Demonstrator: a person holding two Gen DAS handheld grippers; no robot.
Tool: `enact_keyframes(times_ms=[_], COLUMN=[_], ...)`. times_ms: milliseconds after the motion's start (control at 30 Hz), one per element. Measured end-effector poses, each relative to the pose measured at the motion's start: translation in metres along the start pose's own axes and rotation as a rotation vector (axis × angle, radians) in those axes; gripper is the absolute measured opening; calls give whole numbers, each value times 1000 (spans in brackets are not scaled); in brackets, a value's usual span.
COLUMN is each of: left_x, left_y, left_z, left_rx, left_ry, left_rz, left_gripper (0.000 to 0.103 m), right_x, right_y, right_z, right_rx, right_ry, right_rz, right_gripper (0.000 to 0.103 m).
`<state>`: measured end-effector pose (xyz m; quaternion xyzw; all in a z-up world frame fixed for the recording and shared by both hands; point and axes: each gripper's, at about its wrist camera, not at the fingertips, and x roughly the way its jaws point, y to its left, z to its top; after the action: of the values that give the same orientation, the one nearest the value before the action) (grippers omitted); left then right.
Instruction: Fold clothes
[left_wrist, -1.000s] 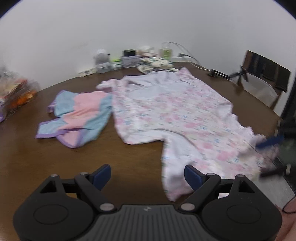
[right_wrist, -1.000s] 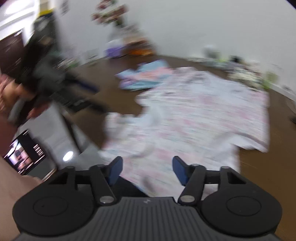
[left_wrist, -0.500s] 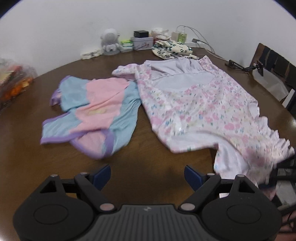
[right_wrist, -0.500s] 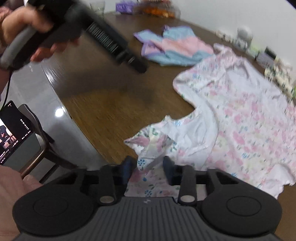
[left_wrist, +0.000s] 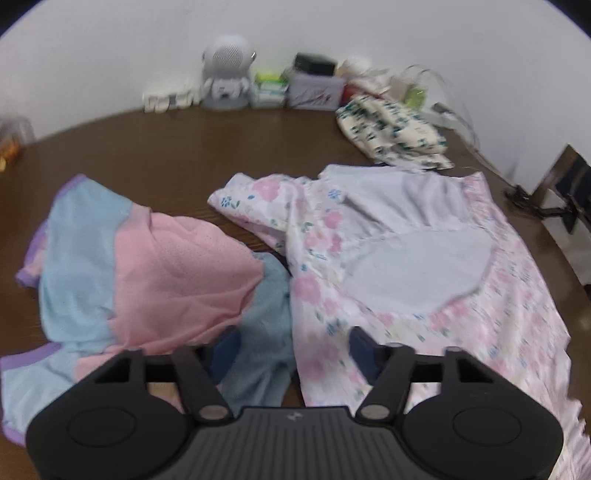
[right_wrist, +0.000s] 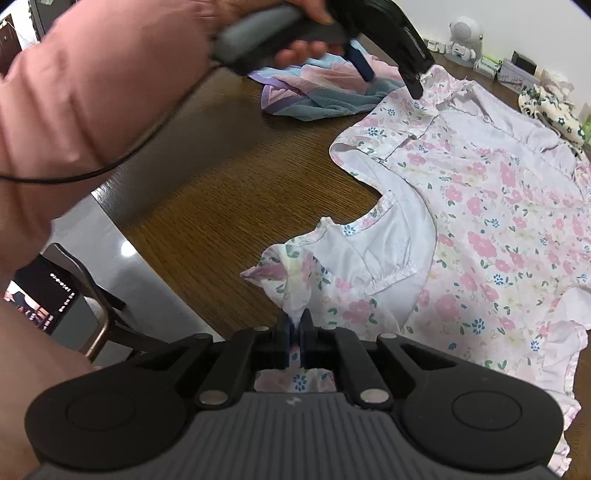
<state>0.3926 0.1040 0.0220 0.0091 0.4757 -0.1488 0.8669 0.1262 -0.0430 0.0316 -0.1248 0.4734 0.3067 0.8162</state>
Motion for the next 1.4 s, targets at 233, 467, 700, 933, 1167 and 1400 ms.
enact_keyframes(times_ms=[233,467,700,933,1167,1400], left_x=[3,-17,-3,-7,-31,14], left_y=[8,-5,-8,-9,-54,-142], left_z=[7,3,-10,-12,15,32], left_rx=[-51,10,18,-18,82,261], left_ry=[-11,-4,62,19,-47,-29], left_rz=[-11,-35,-28,-59,27,29], left_gripper=[45,45,20,1,1,2], right_x=[-1,-2,-2,-2,-28,-42], right_y=[-10,-15,-15,-13,-47,-109], right_z=[-1,-4,-5,-6,-21,-94], right_rx=[16,21,18,10,224,625], right_ry=[-13,-30,-39,-48,-223,-337], right_rz=[52,79,83,85,229,320], right_gripper=[4,4,4,4,3,3])
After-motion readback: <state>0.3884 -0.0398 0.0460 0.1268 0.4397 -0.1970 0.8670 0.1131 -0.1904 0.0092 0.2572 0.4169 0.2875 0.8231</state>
